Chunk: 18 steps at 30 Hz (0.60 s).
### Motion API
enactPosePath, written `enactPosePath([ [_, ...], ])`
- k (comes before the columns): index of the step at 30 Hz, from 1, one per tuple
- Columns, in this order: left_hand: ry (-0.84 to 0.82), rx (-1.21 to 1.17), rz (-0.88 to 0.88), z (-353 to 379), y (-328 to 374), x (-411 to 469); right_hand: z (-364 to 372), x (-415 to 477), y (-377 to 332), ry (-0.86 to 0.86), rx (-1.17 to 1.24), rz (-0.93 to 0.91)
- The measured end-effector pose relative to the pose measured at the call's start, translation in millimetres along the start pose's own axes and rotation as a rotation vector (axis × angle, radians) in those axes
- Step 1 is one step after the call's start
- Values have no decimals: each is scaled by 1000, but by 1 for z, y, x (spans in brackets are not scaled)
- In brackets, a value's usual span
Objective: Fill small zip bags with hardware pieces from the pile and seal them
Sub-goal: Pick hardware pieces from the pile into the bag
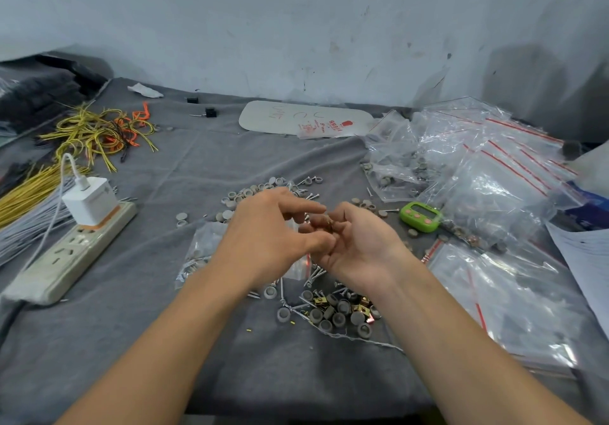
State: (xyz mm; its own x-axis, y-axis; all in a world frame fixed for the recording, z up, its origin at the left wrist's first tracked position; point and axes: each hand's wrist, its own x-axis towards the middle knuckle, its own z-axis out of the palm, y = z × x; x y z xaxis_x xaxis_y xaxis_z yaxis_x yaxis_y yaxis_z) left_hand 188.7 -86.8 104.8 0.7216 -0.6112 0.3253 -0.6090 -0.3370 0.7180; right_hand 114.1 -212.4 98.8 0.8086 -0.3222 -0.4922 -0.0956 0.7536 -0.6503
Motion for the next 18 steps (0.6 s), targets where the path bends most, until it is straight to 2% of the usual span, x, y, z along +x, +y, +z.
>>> enactPosePath([
  [3,-98,-41,-28,-25,-13,8,-4,3,-1,46,-26,4],
  [5,-290,-9,-47,-43,-25,9,-6,4,-4,78,-114,-54],
  [8,-536,241,-32,-41,-32,3,-8,9,-7,157,-256,-206],
  [10,-531,423,-13,-27,-30,1,-9,11,-7,194,-321,-264],
  [12,-465,491,-18,-17,-26,3,-10,11,-5,217,-429,-296],
  [16,-364,351,-68,-14,-27,7,-14,11,-3,264,-909,-394],
  [18,-322,230,-53,-14,-26,5,-11,13,-4,179,-1121,-462],
])
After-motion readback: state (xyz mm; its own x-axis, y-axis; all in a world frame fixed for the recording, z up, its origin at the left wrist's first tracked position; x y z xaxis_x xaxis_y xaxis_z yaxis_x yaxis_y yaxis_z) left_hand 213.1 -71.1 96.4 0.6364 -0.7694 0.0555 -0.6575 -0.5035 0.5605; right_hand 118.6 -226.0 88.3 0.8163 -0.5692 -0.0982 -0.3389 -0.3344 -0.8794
